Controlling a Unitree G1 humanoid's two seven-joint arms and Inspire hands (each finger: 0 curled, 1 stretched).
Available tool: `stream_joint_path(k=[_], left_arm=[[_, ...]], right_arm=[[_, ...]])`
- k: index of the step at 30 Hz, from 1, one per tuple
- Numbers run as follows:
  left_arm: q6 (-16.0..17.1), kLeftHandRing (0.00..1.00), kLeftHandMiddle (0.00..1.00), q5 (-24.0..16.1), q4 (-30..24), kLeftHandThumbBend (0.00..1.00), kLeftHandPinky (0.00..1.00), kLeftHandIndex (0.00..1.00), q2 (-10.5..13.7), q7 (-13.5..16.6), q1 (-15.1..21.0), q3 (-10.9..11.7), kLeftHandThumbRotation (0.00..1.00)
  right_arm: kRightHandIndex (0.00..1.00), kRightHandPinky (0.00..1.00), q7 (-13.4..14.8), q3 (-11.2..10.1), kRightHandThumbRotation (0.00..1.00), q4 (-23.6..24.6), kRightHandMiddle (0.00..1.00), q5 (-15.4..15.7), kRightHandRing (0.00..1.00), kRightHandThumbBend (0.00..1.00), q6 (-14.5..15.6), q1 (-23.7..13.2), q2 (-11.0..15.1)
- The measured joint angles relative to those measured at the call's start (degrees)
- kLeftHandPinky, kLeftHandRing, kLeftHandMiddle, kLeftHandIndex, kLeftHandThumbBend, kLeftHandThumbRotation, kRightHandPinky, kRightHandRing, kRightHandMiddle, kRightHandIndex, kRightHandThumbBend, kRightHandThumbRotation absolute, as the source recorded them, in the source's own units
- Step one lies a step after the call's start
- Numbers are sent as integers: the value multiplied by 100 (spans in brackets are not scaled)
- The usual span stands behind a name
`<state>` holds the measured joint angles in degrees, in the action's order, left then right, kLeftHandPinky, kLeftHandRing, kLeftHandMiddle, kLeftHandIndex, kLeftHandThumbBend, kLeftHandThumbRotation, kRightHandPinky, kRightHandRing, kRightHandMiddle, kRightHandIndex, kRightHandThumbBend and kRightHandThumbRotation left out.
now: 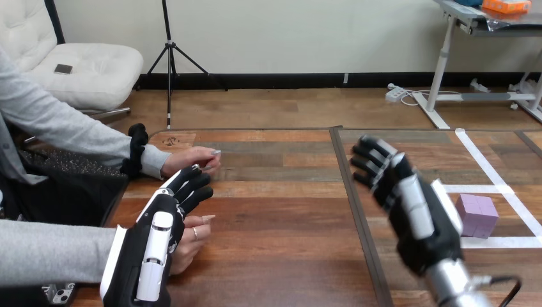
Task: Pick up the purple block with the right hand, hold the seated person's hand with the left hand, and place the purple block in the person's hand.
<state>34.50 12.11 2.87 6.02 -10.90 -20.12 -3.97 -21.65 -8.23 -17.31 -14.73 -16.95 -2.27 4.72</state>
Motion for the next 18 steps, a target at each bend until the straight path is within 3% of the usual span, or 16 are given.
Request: stream_joint_path(k=[18], left_arm=[[1, 81, 82, -7, 0, 30, 91, 82, -5, 15, 0, -4, 100]], right_arm=[[84, 85, 189, -522, 87, -1154, 86, 12, 87, 65, -372, -1085, 632]])
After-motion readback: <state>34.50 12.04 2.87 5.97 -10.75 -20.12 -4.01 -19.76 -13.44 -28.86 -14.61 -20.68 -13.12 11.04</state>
